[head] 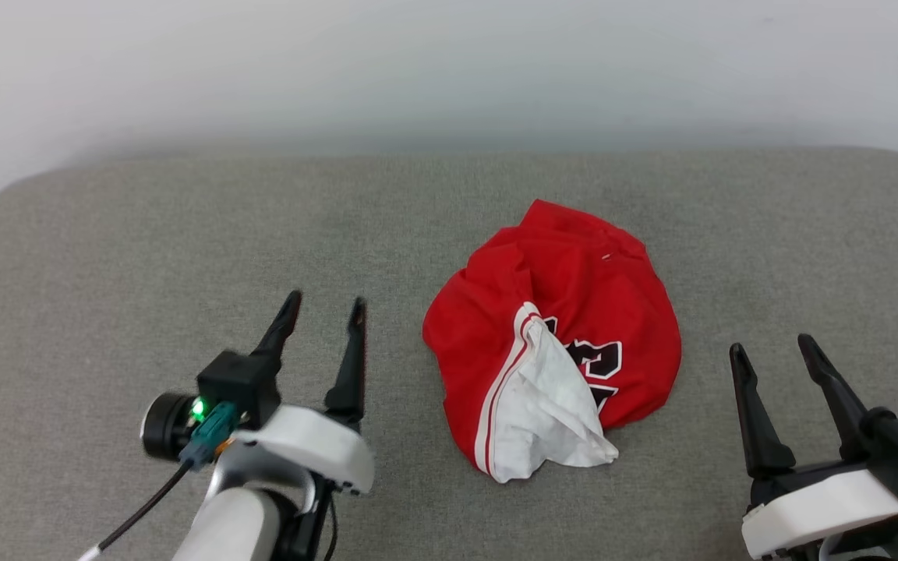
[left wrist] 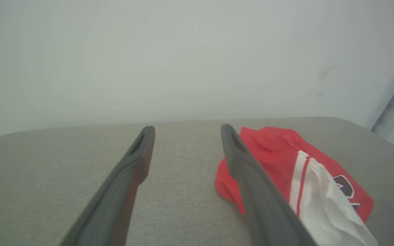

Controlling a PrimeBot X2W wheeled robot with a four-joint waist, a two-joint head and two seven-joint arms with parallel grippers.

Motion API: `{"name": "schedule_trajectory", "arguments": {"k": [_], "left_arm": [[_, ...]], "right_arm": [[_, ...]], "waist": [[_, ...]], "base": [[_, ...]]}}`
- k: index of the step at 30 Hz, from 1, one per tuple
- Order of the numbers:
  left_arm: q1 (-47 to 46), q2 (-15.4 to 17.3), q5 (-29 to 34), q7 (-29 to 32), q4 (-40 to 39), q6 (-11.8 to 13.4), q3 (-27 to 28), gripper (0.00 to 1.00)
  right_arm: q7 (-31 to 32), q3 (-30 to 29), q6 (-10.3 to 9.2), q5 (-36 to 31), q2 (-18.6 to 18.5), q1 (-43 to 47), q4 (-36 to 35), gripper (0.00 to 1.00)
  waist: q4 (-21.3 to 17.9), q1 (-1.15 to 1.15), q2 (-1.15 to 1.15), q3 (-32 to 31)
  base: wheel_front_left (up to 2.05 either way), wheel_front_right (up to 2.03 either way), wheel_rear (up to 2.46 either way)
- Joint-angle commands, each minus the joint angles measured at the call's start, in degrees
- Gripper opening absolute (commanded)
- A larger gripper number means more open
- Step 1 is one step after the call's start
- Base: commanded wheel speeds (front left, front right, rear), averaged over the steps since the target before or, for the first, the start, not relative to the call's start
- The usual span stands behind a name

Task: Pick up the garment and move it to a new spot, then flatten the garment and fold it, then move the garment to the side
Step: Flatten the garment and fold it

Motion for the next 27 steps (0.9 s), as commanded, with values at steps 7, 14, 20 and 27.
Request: {"name": "schedule_trajectory", "arguments": {"k": [7,14,20,27], "left_arm": [[-12.01,-3.37,-0.71,10.65,-0.33,-6.23,-7.88,1.00],[-15.85,-4.60,-4.19,23.90,4.29,-10.75,-13.80,1.00],[-17.16,-3.48,-5.99,32.19,7.09,-11.91,-15.79,1.00],[-18.20,-2.05,-6.58,34.21,5.87,-12.35,-16.35,0.00]], "right_arm": [[-0.69,0.68,-0.04,0.10,0.11,-3.24,0.32,1.00],[-2.08,0.98,-0.04,0.98,0.11,-5.14,1.87,1.00],[-3.63,1.34,-0.04,2.06,0.12,-6.32,3.74,1.00],[-5.29,1.15,-0.04,2.96,0.11,-7.09,5.72,1.00]], "waist": [[-1.38,0.00,0.00,5.23],[-4.08,0.00,0.00,7.89],[-6.15,0.00,0.00,9.80],[-7.05,0.00,0.00,11.02]], "base": [[0.00,0.00,0.00],[0.00,0.00,0.00],[0.00,0.00,0.00],[0.00,0.00,0.00]]}}
